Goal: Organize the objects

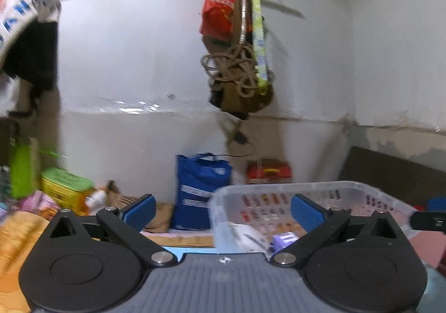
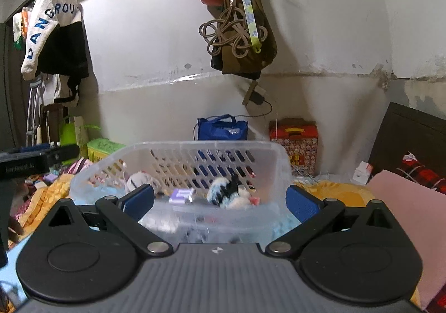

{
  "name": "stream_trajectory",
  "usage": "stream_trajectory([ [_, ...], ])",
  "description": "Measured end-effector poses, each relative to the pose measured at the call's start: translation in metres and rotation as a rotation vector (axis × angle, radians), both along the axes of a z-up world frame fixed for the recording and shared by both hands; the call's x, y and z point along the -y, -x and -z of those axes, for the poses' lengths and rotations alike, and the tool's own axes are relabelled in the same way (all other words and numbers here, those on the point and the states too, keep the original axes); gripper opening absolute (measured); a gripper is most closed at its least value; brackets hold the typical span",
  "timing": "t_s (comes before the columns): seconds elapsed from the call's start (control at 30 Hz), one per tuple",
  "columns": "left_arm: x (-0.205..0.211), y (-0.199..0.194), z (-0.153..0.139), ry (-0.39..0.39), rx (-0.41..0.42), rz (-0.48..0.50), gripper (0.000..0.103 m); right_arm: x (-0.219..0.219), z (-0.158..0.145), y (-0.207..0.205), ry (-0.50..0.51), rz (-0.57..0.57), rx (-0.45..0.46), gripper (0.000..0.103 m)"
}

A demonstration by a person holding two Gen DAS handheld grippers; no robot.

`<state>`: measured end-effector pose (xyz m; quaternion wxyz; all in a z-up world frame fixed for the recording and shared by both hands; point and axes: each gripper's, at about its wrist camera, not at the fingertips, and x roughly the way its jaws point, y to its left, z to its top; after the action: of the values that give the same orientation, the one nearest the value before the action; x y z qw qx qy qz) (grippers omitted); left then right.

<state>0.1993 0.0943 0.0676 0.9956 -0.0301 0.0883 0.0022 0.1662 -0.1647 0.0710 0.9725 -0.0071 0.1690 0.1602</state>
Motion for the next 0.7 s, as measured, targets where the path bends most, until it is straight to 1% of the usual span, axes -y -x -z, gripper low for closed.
stream_trajectory([
  [0.1, 0.003, 0.014, 0.004, -0.020, -0.025, 0.018, 0.103, 0.004, 0.005, 0.016, 0.040, 0.029, -0.063, 0.103],
  [0.23, 0.002, 0.038, 0.019, 0.001, -0.072, 0.032, 0.103, 0.003, 0.029, 0.050, 0.131, 0.151, -0.035, 0.103],
  [0.3, 0.008, 0.042, 0.027, 0.012, -0.115, 0.067, 0.103, 0.001, 0.044, 0.058, 0.160, 0.177, -0.032, 0.103],
  [0.37, 0.018, 0.042, 0.035, 0.016, -0.157, 0.105, 0.103, -0.001, 0.053, 0.060, 0.138, 0.224, -0.058, 0.103],
  [0.43, 0.029, 0.045, 0.041, -0.001, -0.168, 0.122, 0.103, 0.000, 0.060, 0.064, 0.110, 0.212, -0.077, 0.103],
  [0.5, 0.040, 0.052, 0.048, -0.011, -0.162, 0.100, 0.103, -0.001, 0.065, 0.070, 0.111, 0.189, -0.112, 0.103],
  [0.57, 0.047, 0.060, 0.058, -0.008, -0.166, 0.080, 0.103, -0.003, 0.071, 0.075, 0.103, 0.183, -0.104, 0.103],
  [0.63, 0.051, 0.064, 0.070, 0.018, -0.180, 0.064, 0.103, -0.004, 0.079, 0.077, 0.066, 0.182, -0.104, 0.103],
  [0.7, 0.050, 0.067, 0.079, 0.059, -0.211, 0.088, 0.103, -0.005, 0.089, 0.076, 0.021, 0.181, -0.142, 0.103],
])
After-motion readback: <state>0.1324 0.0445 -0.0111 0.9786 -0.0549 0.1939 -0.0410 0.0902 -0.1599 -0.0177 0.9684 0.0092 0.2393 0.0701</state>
